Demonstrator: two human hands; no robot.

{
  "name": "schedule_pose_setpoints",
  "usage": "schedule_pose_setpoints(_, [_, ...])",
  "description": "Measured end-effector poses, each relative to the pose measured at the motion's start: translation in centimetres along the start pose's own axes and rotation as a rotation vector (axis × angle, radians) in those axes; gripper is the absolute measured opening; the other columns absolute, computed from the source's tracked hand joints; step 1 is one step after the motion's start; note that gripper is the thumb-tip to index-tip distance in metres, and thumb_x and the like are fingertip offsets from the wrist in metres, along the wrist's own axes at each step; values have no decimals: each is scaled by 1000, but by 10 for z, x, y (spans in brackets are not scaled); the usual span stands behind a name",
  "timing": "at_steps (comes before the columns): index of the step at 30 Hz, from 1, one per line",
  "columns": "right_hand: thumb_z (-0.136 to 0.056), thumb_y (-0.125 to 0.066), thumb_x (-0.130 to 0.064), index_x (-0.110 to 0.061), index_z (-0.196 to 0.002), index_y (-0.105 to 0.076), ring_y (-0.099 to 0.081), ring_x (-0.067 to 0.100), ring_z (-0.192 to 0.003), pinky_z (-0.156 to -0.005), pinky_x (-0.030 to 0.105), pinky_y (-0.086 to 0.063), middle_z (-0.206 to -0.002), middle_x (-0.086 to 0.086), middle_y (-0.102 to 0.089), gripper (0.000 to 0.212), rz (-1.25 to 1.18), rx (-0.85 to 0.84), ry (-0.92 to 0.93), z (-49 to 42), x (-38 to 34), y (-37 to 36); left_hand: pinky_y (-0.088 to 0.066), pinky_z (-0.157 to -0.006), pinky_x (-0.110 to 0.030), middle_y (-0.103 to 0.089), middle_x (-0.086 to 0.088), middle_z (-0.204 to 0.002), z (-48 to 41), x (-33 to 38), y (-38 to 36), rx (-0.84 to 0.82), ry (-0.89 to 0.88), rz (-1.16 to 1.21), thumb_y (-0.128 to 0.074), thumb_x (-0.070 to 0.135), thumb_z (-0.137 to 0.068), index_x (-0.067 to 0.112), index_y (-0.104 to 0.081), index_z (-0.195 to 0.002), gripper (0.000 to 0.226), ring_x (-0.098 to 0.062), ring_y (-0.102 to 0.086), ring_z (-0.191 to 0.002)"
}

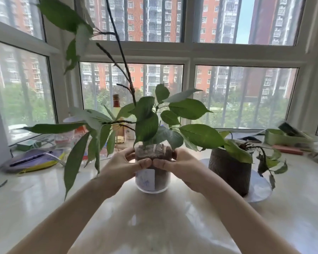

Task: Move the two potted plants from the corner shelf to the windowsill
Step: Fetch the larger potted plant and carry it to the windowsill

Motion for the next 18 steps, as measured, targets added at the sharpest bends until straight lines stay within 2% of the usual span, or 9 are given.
schedule_pose_setpoints(2, [-85,-79,-15,-23,-87,-76,-73,11,-97,-100,36,-55,-94,-5,-80,8,5,-23,-5,3,2,-2,-61,-87,-35,-76,-3,-120,0,-1,0,-13,-12,-14,-95,40,-50,16,-73,-117,75,-22,-69,-118])
schedule_pose_setpoints(4, [-86,-79,-16,-22,-89,-77,-73,12,-100,-98,33,-55,-97,-4,-81,8,22,-29,5,3,1,-3,-59,-95,-42,-75,-4,-122,0,-2,1,-22,-17,-21,-97,48,-44,16,-72,-118,85,-22,-67,-120])
schedule_pose_setpoints(6, [-86,-79,-17,-23,-88,-76,-73,9,-96,-92,26,-55,-95,-5,-80,7,49,-35,11,4,-1,-3,-57,-98,-46,-74,-5,-123,1,-4,0,-39,-7,-11,-98,48,-45,15,-71,-120,86,-24,-68,-120])
schedule_pose_setpoints(8, [-87,-78,-14,-24,-87,-75,-71,-1,-84,-82,15,-54,-89,-11,-79,10,49,-65,22,4,-3,-5,-60,-94,-42,-75,-6,-122,2,-5,-2,-51,4,-5,-98,43,-47,14,-70,-119,83,-24,-71,-114])
schedule_pose_setpoints(10, [-89,-75,-10,-22,-90,-75,-70,-4,-81,-79,11,-54,-90,-9,-78,13,38,-87,48,6,-4,-7,-61,-88,-37,-74,-8,-123,3,-7,-3,-49,7,6,-97,34,-53,14,-70,-118,72,-20,-74,-107])
schedule_pose_setpoints(12, [-89,-74,-7,-21,-90,-75,-71,-3,-81,-79,12,-55,-89,-10,-78,14,32,-106,57,6,-4,-9,-61,-87,-36,-73,-10,-124,6,-7,-5,-44,16,12,-88,24,-64,13,-69,-118,58,-19,-74,-105])
schedule_pose_setpoints(14, [-89,-74,-7,-19,-90,-74,-70,-2,-80,-80,13,-55,-87,-10,-78,12,38,-100,55,6,-5,-10,-61,-91,-40,-73,-10,-125,7,-8,-6,-41,26,4,-88,26,-65,12,-68,-121,62,-25,-71,-112])
schedule_pose_setpoints(16, [-88,-76,-9,-15,-95,-75,-71,7,-88,-90,23,-56,-95,-2,-79,9,37,-102,55,5,-4,-11,-60,-90,-40,-73,-10,-125,9,-7,-6,-42,27,-2,-92,26,-69,12,-68,-123,61,-28,-69,-117])
schedule_pose_setpoints(18, [-87,-76,-9,-14,-94,-74,-71,13,-93,-95,28,-56,-99,3,-78,9,39,-91,53,6,-4,-10,-60,-87,-37,-73,-10,-125,12,-4,-7,-40,14,5,-84,24,-69,12,-67,-122,57,-26,-69,-115])
Point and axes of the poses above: each hand's wrist, its own z-axis away from the middle knuckle, its own y-axis out of the back of the hand, x = y × z, the point moved 10 cm from there along -z, towards the middle knuckle
